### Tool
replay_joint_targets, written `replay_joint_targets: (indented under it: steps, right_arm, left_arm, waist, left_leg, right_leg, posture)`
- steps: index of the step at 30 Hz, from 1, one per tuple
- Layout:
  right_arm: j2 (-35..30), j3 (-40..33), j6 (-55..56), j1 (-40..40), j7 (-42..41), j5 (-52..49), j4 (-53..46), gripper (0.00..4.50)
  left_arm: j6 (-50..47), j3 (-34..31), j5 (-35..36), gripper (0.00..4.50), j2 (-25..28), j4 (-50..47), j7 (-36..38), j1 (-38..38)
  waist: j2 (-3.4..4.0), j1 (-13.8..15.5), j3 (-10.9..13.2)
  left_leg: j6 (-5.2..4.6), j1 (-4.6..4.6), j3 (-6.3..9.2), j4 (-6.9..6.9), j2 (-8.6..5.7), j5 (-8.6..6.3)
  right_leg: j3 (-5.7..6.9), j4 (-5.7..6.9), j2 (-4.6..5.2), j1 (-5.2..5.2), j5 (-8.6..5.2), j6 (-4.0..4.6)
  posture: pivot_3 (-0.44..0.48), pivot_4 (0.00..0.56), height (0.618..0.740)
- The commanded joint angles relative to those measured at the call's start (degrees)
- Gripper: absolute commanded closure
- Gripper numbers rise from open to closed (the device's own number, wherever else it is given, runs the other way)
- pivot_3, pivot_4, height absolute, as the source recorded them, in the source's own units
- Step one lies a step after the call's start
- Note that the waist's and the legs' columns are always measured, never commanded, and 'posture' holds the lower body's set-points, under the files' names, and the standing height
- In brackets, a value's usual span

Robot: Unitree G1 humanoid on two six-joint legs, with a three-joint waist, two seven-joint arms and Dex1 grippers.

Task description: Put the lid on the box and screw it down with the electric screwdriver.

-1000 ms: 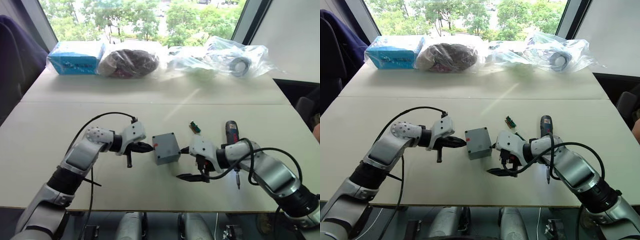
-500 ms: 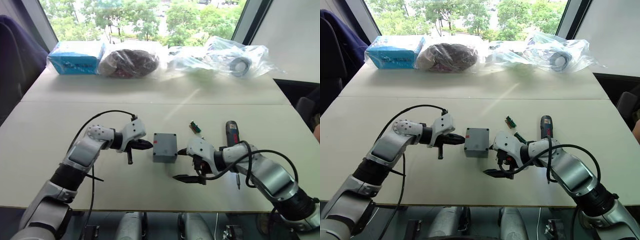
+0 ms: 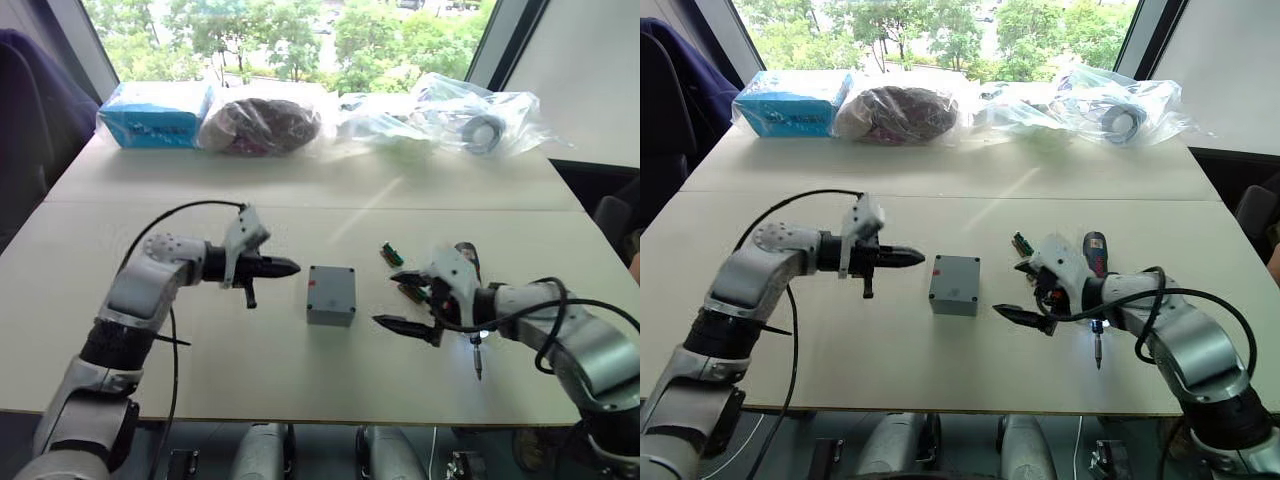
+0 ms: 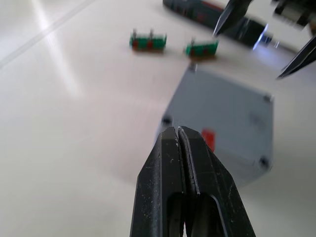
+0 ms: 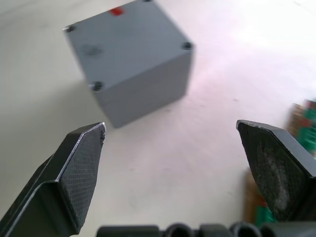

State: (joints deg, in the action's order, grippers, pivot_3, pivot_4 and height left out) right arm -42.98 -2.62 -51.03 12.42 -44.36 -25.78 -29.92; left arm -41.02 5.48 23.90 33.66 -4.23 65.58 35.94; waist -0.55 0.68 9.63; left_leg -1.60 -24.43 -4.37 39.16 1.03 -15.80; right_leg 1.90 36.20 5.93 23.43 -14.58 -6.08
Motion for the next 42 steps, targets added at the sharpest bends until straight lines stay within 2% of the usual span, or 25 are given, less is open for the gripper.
replay_joint_targets:
  steps: [1, 5, 8, 10, 11, 30, 33, 37, 39, 42]
  right_arm:
    - [1.60, -2.94, -1.21, 0.03, 6.58, 2.17, 2.67, 0.07]
    - [2.84, -1.76, -1.14, -0.06, 9.18, 3.08, 4.16, 0.07]
    - [4.32, -1.88, -1.41, 0.45, 10.65, 2.85, 4.73, 0.69]
    - [4.73, -1.22, -1.51, 0.68, 11.08, 3.02, 5.17, 1.52]
    - [4.86, -0.73, -1.36, 0.70, 11.25, 3.25, 5.40, 1.67]
    - [6.60, -0.04, 0.34, 3.02, 12.17, 3.58, 10.48, 1.67]
    - [6.82, 0.14, 0.73, 3.30, 12.15, 3.79, 11.03, 2.40]
    - [7.24, 0.34, 1.34, 3.54, 12.18, 4.11, 11.65, 4.14]
    - [7.45, 0.40, 1.60, 3.66, 12.25, 4.16, 11.76, 4.46]
    - [7.52, 0.53, 1.56, 3.69, 12.12, 4.12, 11.61, 4.46]
  left_arm:
    - [-1.72, 2.49, 0.87, 4.50, 1.02, -4.18, 0.51, 0.70]
    - [0.02, 5.17, 0.03, 4.50, 1.82, -4.99, 1.80, 1.39]
    - [1.64, 6.17, -0.49, 4.50, 2.32, -4.84, 2.34, 2.24]
    - [2.76, 6.89, -1.15, 4.50, 2.85, -4.97, 2.69, 2.48]
    - [3.40, 7.37, -1.63, 4.50, 3.18, -5.20, 2.84, 2.48]
    - [6.39, 8.53, -3.51, 4.50, 3.87, -6.11, 2.36, 1.65]
    - [6.44, 8.49, -3.52, 4.50, 3.85, -6.09, 2.21, 1.59]
    - [6.64, 8.66, -3.69, 4.50, 3.84, -6.16, 1.96, 1.20]
    - [6.69, 8.72, -3.75, 4.50, 3.89, -6.12, 1.88, 1.04]
    - [6.94, 8.80, -3.98, 4.50, 4.07, -6.01, 1.88, 0.73]
  waist:
    - [0.02, -0.17, -0.01]
    - [0.02, -0.13, -0.01]
    - [0.02, -0.12, -0.01]
    - [0.02, -0.08, -0.01]
    - [0.02, -0.01, -0.01]
    - [0.02, -0.05, -0.01]
    - [0.02, -0.05, -0.01]
    - [0.02, -0.05, -0.01]
    - [0.02, -0.07, -0.01]
    - [0.02, -0.04, -0.01]
  left_leg:
    - [0.00, 0.02, -0.03, -0.01, -0.04, 0.00]
    - [0.02, 0.05, -0.03, -0.02, -0.07, 0.01]
    - [0.02, 0.05, -0.03, -0.03, -0.06, 0.01]
    - [0.02, 0.04, -0.03, -0.03, -0.07, 0.01]
    - [0.02, 0.04, -0.03, -0.03, -0.07, 0.01]
    - [0.01, 0.04, -0.03, -0.03, -0.07, 0.01]
    - [0.01, 0.04, -0.03, -0.03, -0.07, 0.01]
    - [0.01, 0.04, -0.03, -0.03, -0.07, 0.01]
    - [0.01, 0.04, -0.03, -0.02, -0.07, 0.01]
    - [0.01, 0.04, -0.03, -0.03, -0.07, 0.01]
  right_leg:
    - [-0.02, 0.01, 0.00, 0.01, 0.00, 0.00]
    - [-0.01, 0.05, -0.07, 0.03, 0.00, 0.00]
    - [-0.01, 0.04, -0.09, 0.03, 0.00, 0.00]
    - [-0.02, 0.04, -0.08, 0.03, 0.00, 0.00]
    - [-0.03, 0.04, -0.08, 0.03, 0.00, 0.00]
    - [-0.03, 0.02, -0.08, 0.03, 0.00, 0.00]
    - [-0.02, 0.03, -0.08, 0.03, 0.00, 0.00]
    - [-0.03, 0.03, -0.08, 0.03, 0.00, 0.00]
    - [-0.03, 0.03, -0.08, 0.03, 0.00, 0.00]
    - [-0.02, 0.03, -0.08, 0.03, 0.00, 0.00]
  posture:
    - [0.000, 0.150, 0.740]
    - [0.000, 0.150, 0.740]
    - [0.000, 0.150, 0.740]
    - [0.000, 0.150, 0.740]
    - [0.000, 0.150, 0.740]
    - [0.000, 0.150, 0.740]
    - [0.000, 0.150, 0.740]
    - [0.000, 0.150, 0.740]
    - [0.000, 0.150, 0.740]
    - [0.000, 0.150, 0.740]
